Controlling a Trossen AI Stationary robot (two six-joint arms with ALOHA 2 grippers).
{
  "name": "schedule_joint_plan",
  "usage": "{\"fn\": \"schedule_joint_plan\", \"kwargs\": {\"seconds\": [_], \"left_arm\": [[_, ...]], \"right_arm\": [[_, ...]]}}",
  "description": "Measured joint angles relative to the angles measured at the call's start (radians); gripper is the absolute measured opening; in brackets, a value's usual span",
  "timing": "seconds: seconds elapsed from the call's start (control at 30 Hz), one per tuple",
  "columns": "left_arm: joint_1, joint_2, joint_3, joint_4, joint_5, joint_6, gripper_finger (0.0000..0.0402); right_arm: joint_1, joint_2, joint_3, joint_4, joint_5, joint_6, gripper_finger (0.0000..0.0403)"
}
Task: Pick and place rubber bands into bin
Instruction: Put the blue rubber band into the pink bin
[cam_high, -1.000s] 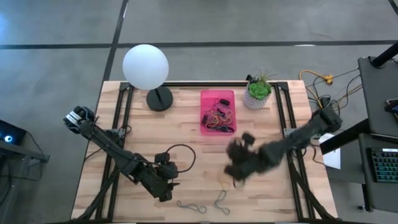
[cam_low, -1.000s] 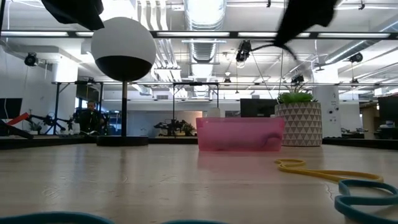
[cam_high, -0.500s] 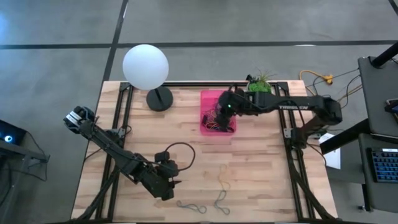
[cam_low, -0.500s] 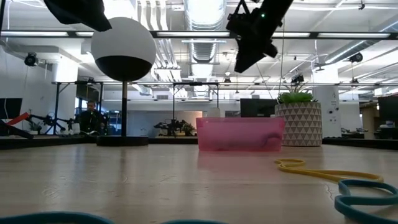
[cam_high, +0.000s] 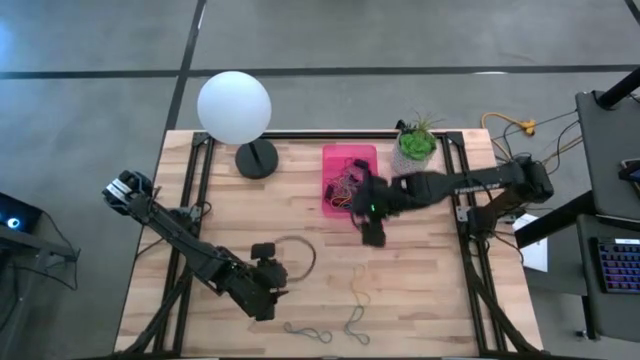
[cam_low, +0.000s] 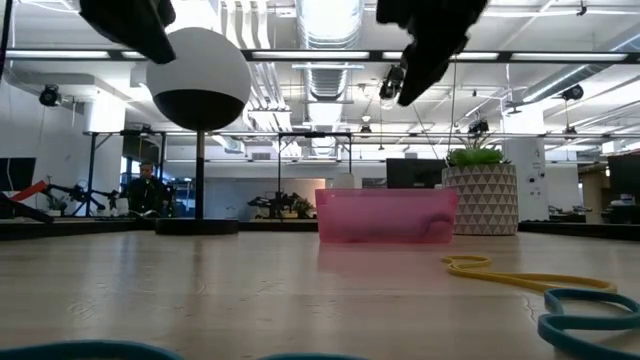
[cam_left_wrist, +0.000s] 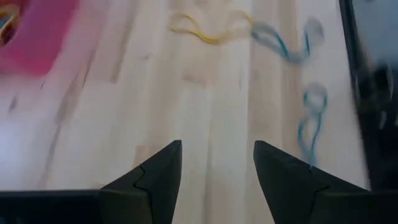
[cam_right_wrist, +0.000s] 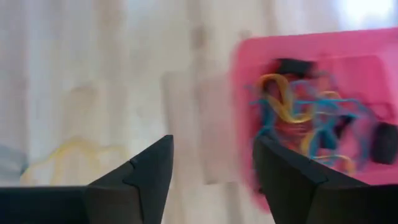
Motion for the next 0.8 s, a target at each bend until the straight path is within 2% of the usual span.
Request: {"fn": "schedule_joint_plan", "kwargs": {"seconds": [0.1, 0.17, 0.27, 0.47, 0.7, 0.8], "left_arm": [[0.000, 0.000, -0.026, 0.001, 0.081, 0.175, 0.0184], [0.000, 0.000, -0.049, 0.021, 0.169, 0.204, 0.0184], [-0.001, 0.018, -0.098, 0.159, 0.294, 0.213, 0.0184], [-0.048, 0.110, -0.128, 0.387, 0.332, 0.263, 0.0184], [-0.109, 0.269, -0.047, 0.396, 0.373, 0.311, 0.0184], [-0.116, 0.322, -0.016, 0.393, 0.349, 0.311, 0.0184]], "right_arm": [[0.116, 0.006, -0.001, -0.018, 0.004, 0.005, 0.0208], [0.195, 0.015, -0.003, -0.021, 0.006, 0.023, 0.0207], [0.301, 0.035, -0.004, -0.033, 0.038, 0.093, 0.0206], [0.423, 0.054, -0.008, -0.049, 0.179, 0.256, 0.0206], [0.463, 0.079, -0.011, -0.100, 0.204, 0.377, 0.0206], [0.466, 0.092, -0.012, -0.100, 0.217, 0.404, 0.0206]]}}
